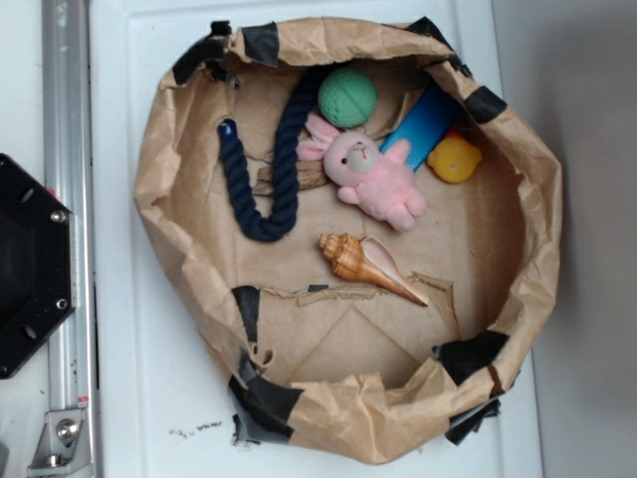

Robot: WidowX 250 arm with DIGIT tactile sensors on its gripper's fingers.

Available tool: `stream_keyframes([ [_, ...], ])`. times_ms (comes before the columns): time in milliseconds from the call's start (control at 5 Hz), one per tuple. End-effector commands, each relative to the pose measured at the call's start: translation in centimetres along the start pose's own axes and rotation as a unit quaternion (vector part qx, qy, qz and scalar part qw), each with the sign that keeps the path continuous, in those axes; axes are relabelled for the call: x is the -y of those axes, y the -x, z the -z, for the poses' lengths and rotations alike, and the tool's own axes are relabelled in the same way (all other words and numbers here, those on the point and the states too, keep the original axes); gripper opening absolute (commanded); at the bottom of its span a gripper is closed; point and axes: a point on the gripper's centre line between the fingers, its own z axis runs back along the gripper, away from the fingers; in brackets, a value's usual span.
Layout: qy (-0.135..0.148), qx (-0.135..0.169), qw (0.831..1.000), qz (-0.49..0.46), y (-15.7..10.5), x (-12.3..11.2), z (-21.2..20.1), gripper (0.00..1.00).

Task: Grab the shell.

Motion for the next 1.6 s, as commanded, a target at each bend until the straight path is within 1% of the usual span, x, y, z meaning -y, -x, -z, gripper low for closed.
stream_keyframes([
  [0, 0.0, 0.0, 1.0, 0.0, 0.0, 0.0, 0.0, 1.0],
  [200, -0.002, -0.014, 1.0, 0.0, -4.7, -3.5, 4.0, 1.0],
  [400, 0.011, 0.015, 1.0, 0.001, -8.6, -4.2, 5.4, 1.0],
  [600, 0.037, 0.037, 0.999, 0.014, -11.9, -4.2, 8.7, 1.0],
  [800, 0.059, 0.014, 0.998, 0.029, -12.1, -2.5, 12.3, 1.0],
  [1000, 0.057, -0.003, 0.997, 0.049, -11.2, -0.7, 16.4, 1.0],
  [1200, 0.062, -0.001, 0.996, 0.06, -11.5, -0.8, 19.3, 1.0],
  [1400, 0.057, -0.003, 0.995, 0.085, -12.1, -0.4, 21.3, 1.0],
])
